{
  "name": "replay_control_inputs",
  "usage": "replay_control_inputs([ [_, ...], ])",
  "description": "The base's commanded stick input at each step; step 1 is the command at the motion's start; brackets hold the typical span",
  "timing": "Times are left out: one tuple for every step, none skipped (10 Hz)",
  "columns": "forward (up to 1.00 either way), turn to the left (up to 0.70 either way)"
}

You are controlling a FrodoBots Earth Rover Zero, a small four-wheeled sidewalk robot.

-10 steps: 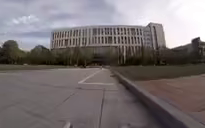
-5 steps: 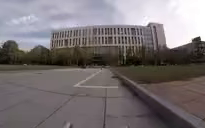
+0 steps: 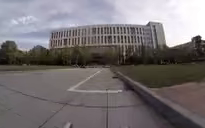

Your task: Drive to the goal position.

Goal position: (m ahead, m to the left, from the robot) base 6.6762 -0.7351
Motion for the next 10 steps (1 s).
replay_control_inputs([
  [1.0,-0.18],
  [1.0,-0.31],
  [1.0,-0.32],
  [1.0,-0.32],
  [1.0,-0.06],
  [1.0,0.0],
  [1.0,0.0],
  [1.0,0.0],
  [1.0,0.0],
  [1.0,0.0],
])
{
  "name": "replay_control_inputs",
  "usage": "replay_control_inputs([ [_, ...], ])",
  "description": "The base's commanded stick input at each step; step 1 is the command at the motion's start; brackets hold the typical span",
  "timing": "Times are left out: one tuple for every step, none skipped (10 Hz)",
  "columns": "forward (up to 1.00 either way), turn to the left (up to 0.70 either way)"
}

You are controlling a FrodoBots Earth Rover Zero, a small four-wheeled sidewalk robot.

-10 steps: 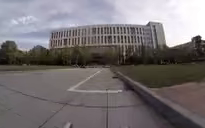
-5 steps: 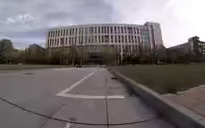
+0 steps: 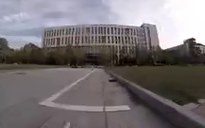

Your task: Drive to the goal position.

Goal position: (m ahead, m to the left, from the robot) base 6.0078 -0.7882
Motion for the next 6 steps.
replay_control_inputs([
  [1.0,0.0],
  [1.0,0.0],
  [1.0,0.0],
  [1.0,0.0],
  [1.0,0.05],
  [1.0,0.18],
])
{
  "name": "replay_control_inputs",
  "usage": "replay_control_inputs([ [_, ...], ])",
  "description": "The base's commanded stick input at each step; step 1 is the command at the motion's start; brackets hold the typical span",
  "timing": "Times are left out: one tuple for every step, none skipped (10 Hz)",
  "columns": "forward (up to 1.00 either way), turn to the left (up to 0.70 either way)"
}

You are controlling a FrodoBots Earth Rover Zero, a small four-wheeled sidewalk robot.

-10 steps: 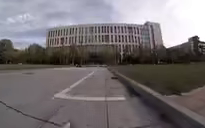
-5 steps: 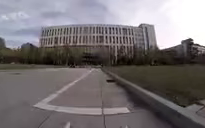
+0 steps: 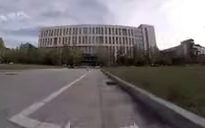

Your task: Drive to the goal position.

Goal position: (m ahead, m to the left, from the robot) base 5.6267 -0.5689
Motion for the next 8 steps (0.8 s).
replay_control_inputs([
  [1.0,0.3],
  [1.0,0.39],
  [1.0,0.22],
  [1.0,0.06],
  [1.0,0.02],
  [1.0,0.0],
  [1.0,0.0],
  [1.0,0.0],
])
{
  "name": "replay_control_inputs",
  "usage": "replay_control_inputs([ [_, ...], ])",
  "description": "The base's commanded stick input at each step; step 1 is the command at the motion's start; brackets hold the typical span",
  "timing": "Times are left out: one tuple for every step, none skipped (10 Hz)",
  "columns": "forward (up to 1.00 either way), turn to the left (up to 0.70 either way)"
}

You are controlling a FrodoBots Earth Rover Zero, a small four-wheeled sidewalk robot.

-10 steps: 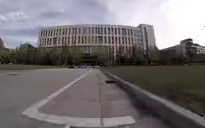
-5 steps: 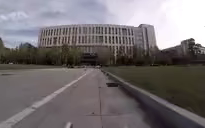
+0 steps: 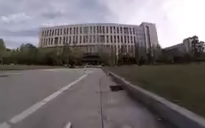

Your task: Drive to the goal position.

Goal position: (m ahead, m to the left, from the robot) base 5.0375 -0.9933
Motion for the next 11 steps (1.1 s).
replay_control_inputs([
  [1.0,0.0],
  [1.0,0.0],
  [1.0,0.0],
  [1.0,0.0],
  [1.0,0.0],
  [1.0,0.0],
  [1.0,0.0],
  [1.0,0.0],
  [1.0,0.0],
  [1.0,0.0],
  [1.0,0.0],
])
